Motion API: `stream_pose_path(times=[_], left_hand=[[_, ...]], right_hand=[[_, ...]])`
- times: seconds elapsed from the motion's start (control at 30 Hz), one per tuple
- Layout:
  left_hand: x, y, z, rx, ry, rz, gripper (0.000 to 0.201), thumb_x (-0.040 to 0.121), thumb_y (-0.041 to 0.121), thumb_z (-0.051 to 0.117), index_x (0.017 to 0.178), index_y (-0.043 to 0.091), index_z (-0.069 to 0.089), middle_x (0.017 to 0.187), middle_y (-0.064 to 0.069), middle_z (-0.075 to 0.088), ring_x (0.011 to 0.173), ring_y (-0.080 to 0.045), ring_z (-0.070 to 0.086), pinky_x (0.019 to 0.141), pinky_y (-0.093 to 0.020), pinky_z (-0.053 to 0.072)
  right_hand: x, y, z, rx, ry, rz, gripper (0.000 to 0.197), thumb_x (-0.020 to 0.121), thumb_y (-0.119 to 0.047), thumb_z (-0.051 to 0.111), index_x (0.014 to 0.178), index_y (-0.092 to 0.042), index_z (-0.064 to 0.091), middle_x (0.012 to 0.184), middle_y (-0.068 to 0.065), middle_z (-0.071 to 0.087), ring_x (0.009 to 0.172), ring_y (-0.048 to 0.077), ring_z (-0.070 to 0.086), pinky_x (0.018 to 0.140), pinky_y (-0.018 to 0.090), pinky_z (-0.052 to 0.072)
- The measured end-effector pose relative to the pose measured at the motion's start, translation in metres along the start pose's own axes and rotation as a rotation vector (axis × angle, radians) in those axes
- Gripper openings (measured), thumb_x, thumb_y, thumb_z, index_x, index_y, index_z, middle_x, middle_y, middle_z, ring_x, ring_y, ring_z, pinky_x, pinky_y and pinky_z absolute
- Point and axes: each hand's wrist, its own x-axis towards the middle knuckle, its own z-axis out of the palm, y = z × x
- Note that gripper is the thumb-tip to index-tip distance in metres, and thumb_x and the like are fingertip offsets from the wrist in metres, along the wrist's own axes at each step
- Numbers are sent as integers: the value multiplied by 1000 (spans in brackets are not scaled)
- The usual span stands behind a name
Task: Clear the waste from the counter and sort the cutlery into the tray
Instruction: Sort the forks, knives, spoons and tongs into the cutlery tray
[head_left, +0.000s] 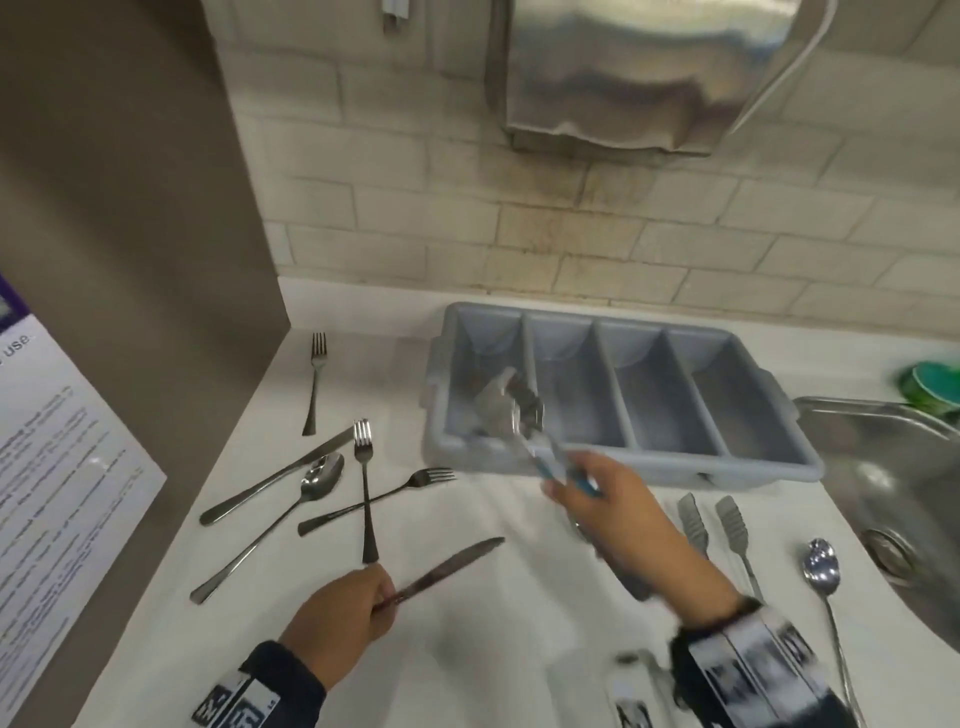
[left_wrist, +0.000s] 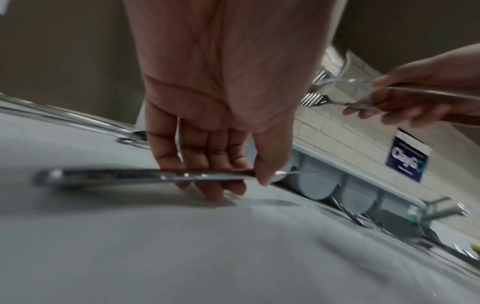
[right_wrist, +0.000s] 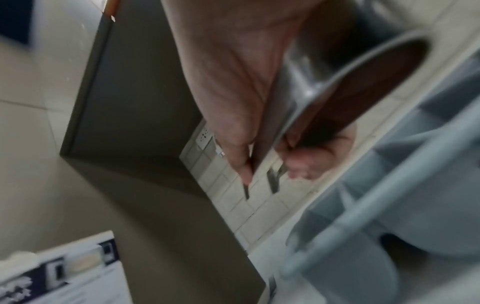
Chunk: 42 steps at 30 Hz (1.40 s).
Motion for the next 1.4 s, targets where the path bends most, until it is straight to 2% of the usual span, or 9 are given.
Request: stream_pose_path(times=[0.13, 0.23, 0.47, 0.7, 0.8, 0.9, 1.07, 1.23, 1.4], left_hand=[[-14, -10, -13, -327, 113, -36, 24, 92, 26, 50, 82, 48, 48, 67, 2, 57, 48, -3, 51, 56, -15, 46], [-22, -10, -31, -507, 234, -36, 32, 94, 20, 46, 87, 52, 50, 67, -13, 58, 34, -7, 41, 38, -13, 39], [-21, 15, -73, -909, 398, 35, 60, 92, -13, 35, 95, 45, 50, 80, -7, 64, 27, -6, 36, 33, -11, 30], [18, 115, -103, -844, 196, 255, 61, 96, -3, 34, 138, 41, 30, 118, 12, 54, 49, -11, 62, 52, -23, 59], [67, 172, -90, -734, 58, 277, 58, 96, -2, 36, 144, 30, 25, 120, 3, 49, 55, -13, 68, 54, -32, 61], [129, 216, -62, -581, -20, 215, 53, 94, -6, 35, 142, 16, 32, 107, -4, 47, 73, -29, 60, 73, -48, 56], [211, 240, -14, -22, 21, 112, 40, 91, -3, 42, 130, -4, 48, 128, -23, 56, 118, -34, 54, 106, -42, 43], [260, 226, 14, 444, -136, -21, 35, 87, 1, 50, 121, -3, 57, 124, -21, 62, 114, -35, 59, 100, -38, 46], [276, 217, 21, 455, -153, -42, 30, 85, 7, 53, 113, 3, 64, 117, -18, 66, 106, -35, 63, 97, -39, 50]], right_hand=[[111, -33, 33, -68, 110, 11, 22, 85, -25, 58, 97, -7, 61, 79, 9, 58, 63, 23, 55, 59, 28, 46], [171, -33, 54, -202, 23, 116, 39, 87, -20, 52, 116, 6, 56, 107, 26, 63, 98, 36, 63, 81, 36, 49], [203, -28, 80, -577, -212, 176, 33, 96, -6, 38, 118, 7, 57, 129, 23, 57, 120, 35, 53, 99, 38, 44], [138, -17, 19, 51, 127, -151, 38, 88, -3, 54, 126, -1, 52, 117, 19, 63, 109, 27, 60, 94, 26, 45], [80, 29, -25, 116, 306, -181, 27, 88, -3, 54, 114, -11, 60, 94, 3, 65, 78, -9, 60, 68, -1, 45], [28, 81, -58, -24, 400, -10, 21, 89, -13, 54, 108, -22, 61, 83, -2, 62, 66, 4, 61, 48, 6, 47], [-17, 166, -89, -391, 336, 198, 51, 78, -22, 67, 126, -12, 52, 120, 9, 56, 107, 28, 54, 94, 37, 47], [-37, 201, -97, -485, 235, 336, 76, 72, -36, 74, 132, -7, 39, 122, 11, 47, 109, 31, 49, 91, 37, 45], [-38, 209, -102, -430, 55, 422, 56, 80, -30, 63, 126, -8, 39, 116, 10, 53, 102, 30, 58, 83, 32, 46]])
